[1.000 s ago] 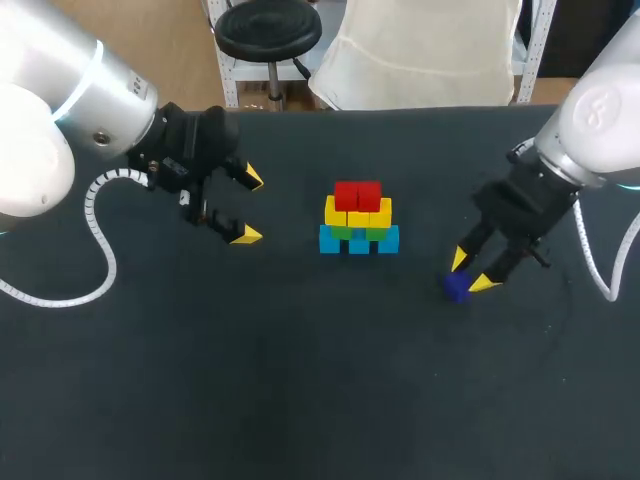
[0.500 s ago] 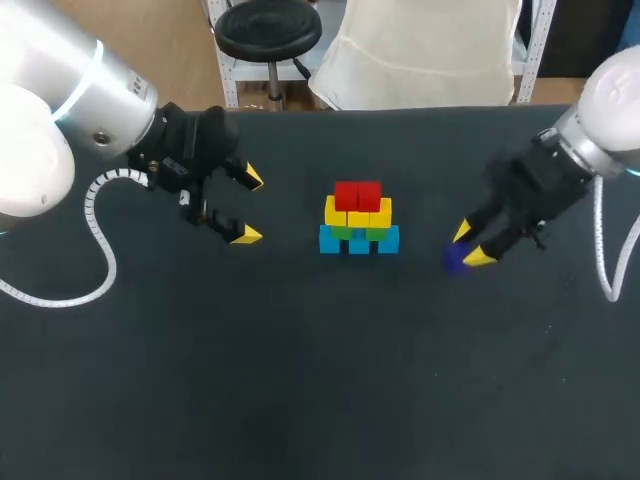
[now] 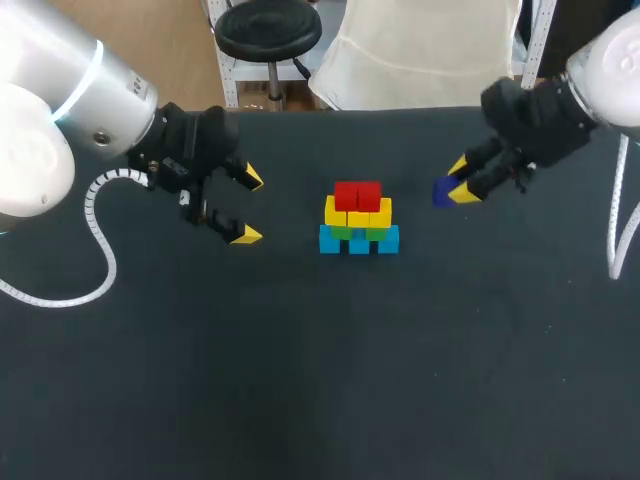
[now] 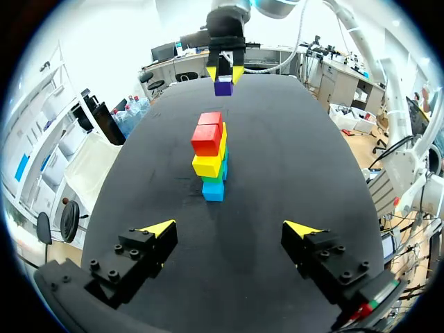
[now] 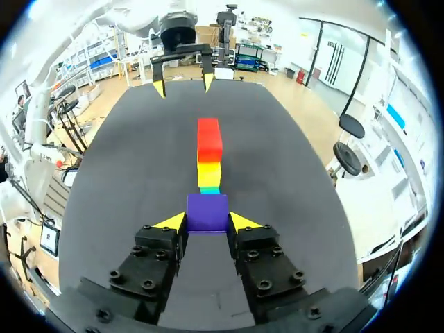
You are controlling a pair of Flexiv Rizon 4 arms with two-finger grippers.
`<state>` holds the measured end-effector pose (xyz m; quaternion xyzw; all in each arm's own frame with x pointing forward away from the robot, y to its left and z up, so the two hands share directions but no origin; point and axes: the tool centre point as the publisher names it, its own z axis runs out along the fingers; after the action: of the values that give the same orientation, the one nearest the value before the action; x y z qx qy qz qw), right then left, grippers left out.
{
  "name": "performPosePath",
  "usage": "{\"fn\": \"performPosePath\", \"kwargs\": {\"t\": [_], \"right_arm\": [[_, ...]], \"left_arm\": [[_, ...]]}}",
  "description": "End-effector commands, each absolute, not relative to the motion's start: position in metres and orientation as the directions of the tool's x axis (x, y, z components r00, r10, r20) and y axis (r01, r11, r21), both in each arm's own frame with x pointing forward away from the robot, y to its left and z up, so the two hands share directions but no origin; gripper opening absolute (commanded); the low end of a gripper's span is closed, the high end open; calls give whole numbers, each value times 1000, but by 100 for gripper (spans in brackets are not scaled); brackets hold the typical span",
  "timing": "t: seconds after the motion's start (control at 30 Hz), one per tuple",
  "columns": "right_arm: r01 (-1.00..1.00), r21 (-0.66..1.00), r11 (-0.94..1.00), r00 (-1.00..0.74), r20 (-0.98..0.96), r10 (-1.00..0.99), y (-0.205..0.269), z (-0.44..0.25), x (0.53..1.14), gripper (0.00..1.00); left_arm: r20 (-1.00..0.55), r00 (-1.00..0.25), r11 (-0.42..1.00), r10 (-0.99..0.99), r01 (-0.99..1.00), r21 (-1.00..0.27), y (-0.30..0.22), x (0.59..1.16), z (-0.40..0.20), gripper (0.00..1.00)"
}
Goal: Place the blue cubes, place green cubes on the blue cubes, place the yellow cubes on the green cubes, then place the red cubes on the yellow cubes, and place purple cube on the red cubes.
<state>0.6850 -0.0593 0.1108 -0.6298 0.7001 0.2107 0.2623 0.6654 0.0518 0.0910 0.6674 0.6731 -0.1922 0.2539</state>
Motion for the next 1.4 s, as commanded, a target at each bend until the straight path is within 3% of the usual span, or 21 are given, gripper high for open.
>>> {"fn": "performPosePath", "kwargs": {"t": [0.03,0.7,1.4], "right_arm": [[-993,-42,106,-60,-602,-796,-42,126,691,0],[-999,17,49,-51,-528,-848,41,133,711,0],[-999,30,23,-36,-528,-848,52,121,697,0]], "left_arm": [[-600,22,33,800,996,81,53,666,90,100],[-600,22,33,800,996,81,53,666,90,100],[-600,22,33,800,996,81,53,666,90,100]]}}
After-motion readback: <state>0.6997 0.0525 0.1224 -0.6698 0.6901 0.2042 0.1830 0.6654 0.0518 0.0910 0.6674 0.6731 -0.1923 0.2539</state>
